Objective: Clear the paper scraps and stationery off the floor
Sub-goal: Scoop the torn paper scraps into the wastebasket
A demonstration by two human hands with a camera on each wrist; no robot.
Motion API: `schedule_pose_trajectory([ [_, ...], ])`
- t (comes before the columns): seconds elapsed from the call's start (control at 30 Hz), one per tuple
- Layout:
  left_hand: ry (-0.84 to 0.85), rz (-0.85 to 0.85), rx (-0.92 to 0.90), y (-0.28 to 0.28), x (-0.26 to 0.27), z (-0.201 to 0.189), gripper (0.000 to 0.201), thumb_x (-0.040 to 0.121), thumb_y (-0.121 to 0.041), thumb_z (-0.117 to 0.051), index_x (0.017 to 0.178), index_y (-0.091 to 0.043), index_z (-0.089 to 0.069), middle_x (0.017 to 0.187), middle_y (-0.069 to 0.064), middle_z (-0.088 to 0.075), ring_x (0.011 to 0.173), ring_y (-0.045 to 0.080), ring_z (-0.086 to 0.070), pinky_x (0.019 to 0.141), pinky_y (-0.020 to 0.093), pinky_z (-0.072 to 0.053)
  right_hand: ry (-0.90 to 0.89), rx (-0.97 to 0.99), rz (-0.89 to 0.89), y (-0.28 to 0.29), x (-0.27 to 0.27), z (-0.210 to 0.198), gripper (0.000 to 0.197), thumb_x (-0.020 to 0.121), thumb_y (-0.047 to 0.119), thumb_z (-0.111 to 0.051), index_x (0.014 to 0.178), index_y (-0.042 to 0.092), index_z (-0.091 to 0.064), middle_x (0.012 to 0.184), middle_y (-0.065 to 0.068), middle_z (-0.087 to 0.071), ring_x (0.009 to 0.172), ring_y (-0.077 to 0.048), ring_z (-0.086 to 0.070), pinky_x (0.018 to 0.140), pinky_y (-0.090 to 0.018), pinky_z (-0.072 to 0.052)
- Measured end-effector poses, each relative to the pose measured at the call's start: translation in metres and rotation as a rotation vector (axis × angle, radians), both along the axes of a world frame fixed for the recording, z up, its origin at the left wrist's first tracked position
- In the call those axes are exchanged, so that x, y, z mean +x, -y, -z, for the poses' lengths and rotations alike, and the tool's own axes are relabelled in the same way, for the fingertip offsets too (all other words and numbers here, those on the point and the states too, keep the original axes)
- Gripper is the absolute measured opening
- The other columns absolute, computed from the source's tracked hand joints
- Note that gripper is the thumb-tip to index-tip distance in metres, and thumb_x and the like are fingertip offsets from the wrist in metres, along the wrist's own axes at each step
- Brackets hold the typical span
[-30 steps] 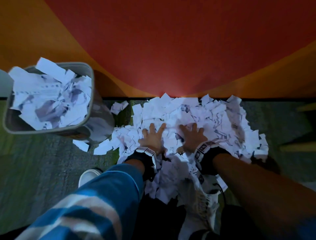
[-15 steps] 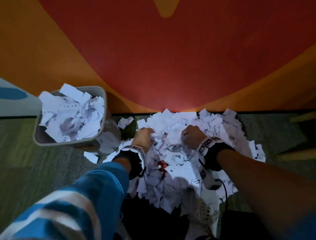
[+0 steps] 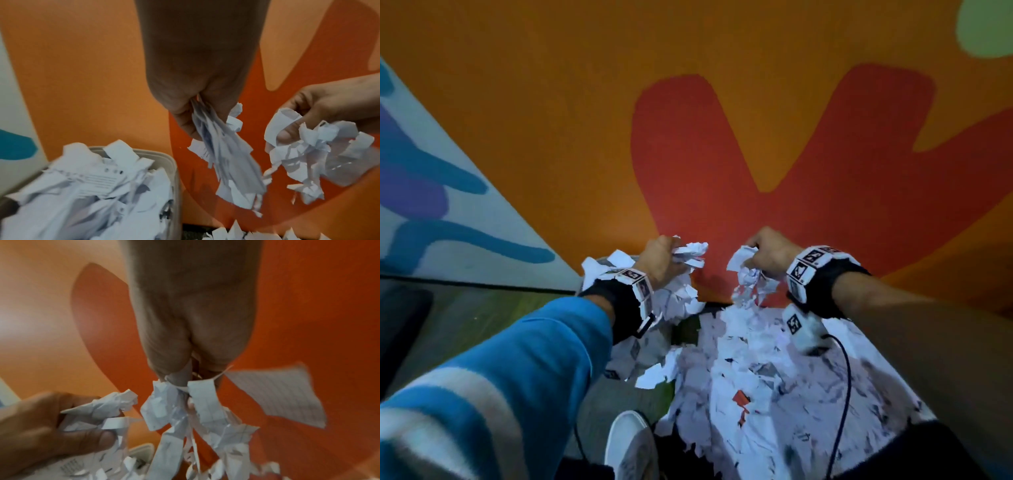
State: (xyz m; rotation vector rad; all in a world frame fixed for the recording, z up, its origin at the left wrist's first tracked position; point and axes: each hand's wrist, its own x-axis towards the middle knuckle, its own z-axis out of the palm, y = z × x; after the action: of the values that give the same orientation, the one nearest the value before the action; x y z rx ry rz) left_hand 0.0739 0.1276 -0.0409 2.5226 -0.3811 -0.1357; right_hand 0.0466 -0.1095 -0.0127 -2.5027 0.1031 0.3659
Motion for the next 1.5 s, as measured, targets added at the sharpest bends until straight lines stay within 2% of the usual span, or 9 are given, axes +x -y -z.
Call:
schedule_pose_trajectory([
  [0.33,0.04,-0.44,-0.171,-0.106,0.002,-0.003,0.049,0.084,-0.021,-0.076,0.127,-0.002,-0.063,0.122,0.013,-0.068,0.108,0.028,-0.064,0.083,0.031,-0.049,0.042,0.281,0.004,-0.144,0.03,0.013,0.039,0.08,0.006,-0.076,0.065,-0.005,-0.042,0.064,-0.004,-0.033,0.056,-0.017,-0.032,0.052,-0.029,-0.024],
  [0.4,0.014,-0.55,-0.206,-0.119,0.006,0.007,0.049,0.083,-0.025,-0.077,0.124,-0.001,-0.065,0.113,0.016,-0.071,0.103,0.029,-0.066,0.079,0.031,-0.048,0.065,0.312,0.002,-0.163,0.037,0.021,0.046,0.081,0.006,-0.076,0.101,-0.011,-0.038,0.062,-0.004,-0.034,0.053,-0.016,-0.032,0.052,-0.029,-0.025],
  [0.43,0.016,-0.598,-0.223,-0.125,0.009,0.01,0.049,0.082,-0.026,-0.077,0.123,-0.001,-0.065,0.111,0.017,-0.071,0.101,0.03,-0.066,0.08,0.033,-0.05,0.068,0.312,0.008,-0.171,0.042,0.025,0.042,0.081,0.006,-0.075,0.073,0.02,-0.037,0.06,-0.003,-0.033,0.051,-0.016,-0.03,0.051,-0.027,-0.025],
  [0.53,0.018,-0.689,-0.252,-0.136,0.018,0.017,0.048,0.084,-0.025,-0.073,0.124,0.0,-0.062,0.115,0.019,-0.068,0.105,0.035,-0.065,0.089,0.041,-0.054,0.068,0.306,0.085,-0.192,0.054,0.035,0.019,0.084,0.008,-0.073,0.071,0.01,-0.059,0.06,0.002,-0.042,0.048,-0.01,-0.037,0.041,-0.017,-0.03],
  [0.63,-0.111,-0.62,-0.123,-0.144,0.023,0.03,0.056,0.087,-0.027,-0.068,0.136,-0.005,-0.053,0.125,0.019,-0.065,0.11,0.038,-0.063,0.094,0.042,-0.053,0.074,0.374,0.103,-0.21,0.06,0.048,0.042,0.089,0.017,-0.071,0.124,-0.002,-0.062,0.104,-0.009,-0.064,0.091,-0.025,-0.064,0.073,-0.027,-0.048],
  [0.73,-0.328,-0.439,0.12,-0.15,0.02,0.044,0.056,0.085,-0.028,-0.07,0.135,-0.007,-0.057,0.13,0.014,-0.062,0.115,0.031,-0.062,0.095,0.036,-0.052,-0.072,0.298,-0.03,-0.222,0.058,0.066,0.059,0.09,0.04,-0.068,0.136,0.005,-0.054,0.139,-0.011,-0.056,0.123,-0.028,-0.056,0.1,-0.033,-0.045],
  [1.07,-0.202,-0.472,-0.041,-0.16,0.018,0.037,0.027,0.089,-0.026,-0.071,0.111,-0.011,-0.072,0.111,0.008,-0.073,0.08,0.019,-0.065,0.074,0.026,-0.052,-0.067,0.15,-0.097,-0.202,0.061,0.077,0.048,0.089,0.024,-0.07,0.134,0.011,-0.058,0.131,-0.008,-0.062,0.092,-0.024,-0.069,0.07,-0.026,-0.053],
  [1.33,-0.28,-0.107,0.103,-0.152,0.028,0.059,0.079,0.08,-0.04,-0.079,0.148,-0.019,-0.045,0.149,0.007,-0.048,0.132,0.027,-0.049,0.105,0.035,-0.041,-0.033,0.008,-0.304,-0.211,0.067,0.091,0.075,0.075,0.035,-0.079,0.141,0.016,-0.049,0.136,-0.005,-0.058,0.114,-0.024,-0.062,0.095,-0.04,-0.053],
  [1.5,-0.44,0.054,0.45,-0.135,0.043,0.101,0.081,0.073,-0.047,-0.082,0.138,-0.016,-0.045,0.133,0.011,-0.044,0.124,0.033,-0.049,0.102,0.046,-0.045,-0.25,-0.274,-0.54,-0.212,0.081,0.123,0.081,0.073,0.04,-0.081,0.139,0.011,-0.044,0.137,-0.008,-0.052,0.121,-0.028,-0.054,0.098,-0.044,-0.049],
])
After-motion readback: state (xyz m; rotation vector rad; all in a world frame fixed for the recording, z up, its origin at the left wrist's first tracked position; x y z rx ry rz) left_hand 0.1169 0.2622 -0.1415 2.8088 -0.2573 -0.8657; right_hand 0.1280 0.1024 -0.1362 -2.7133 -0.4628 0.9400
